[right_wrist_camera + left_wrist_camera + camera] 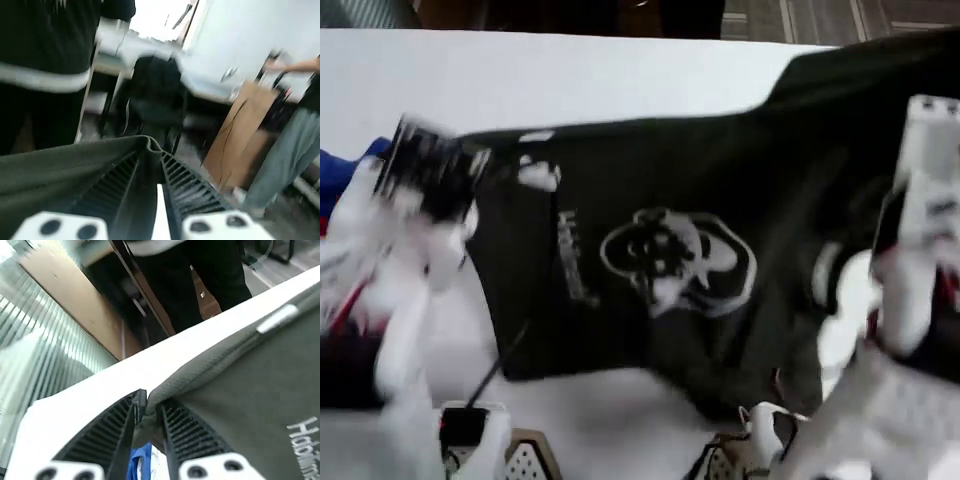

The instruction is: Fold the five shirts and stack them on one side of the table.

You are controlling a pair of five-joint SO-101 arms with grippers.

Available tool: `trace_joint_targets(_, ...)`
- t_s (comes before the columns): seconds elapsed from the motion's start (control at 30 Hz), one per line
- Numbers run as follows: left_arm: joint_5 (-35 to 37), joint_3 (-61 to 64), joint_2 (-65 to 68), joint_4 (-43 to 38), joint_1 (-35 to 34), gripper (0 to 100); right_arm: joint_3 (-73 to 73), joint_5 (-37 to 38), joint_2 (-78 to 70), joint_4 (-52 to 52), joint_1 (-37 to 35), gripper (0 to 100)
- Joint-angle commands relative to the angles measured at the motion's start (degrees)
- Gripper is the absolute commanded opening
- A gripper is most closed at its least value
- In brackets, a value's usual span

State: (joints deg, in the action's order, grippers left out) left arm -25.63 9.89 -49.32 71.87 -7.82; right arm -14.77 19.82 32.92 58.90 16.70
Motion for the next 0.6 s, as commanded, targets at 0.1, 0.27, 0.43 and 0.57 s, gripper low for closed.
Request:
trace_joint_targets(0.1,0.53,-1.63,14.68,-12.57,-0.44,3,0.79,0.0,-9.71,-7.08,-2.68,1.9)
trace_joint_targets(0.27,0.53,-7.34,28.31,-17.23,-0.44,3,0.79,0.09,-16.84,-9.8,-5.85,1.9)
trace_joint_targets(0.43,0.53,-14.55,40.62,-18.73,-0.35,3,0.79,0.09,-23.52,-10.68,-7.96,1.9)
trace_joint_targets(0.57,0.53,-18.95,49.49,-18.46,-0.35,3,1.05,-0.35,-28.79,-9.36,-9.1,1.9)
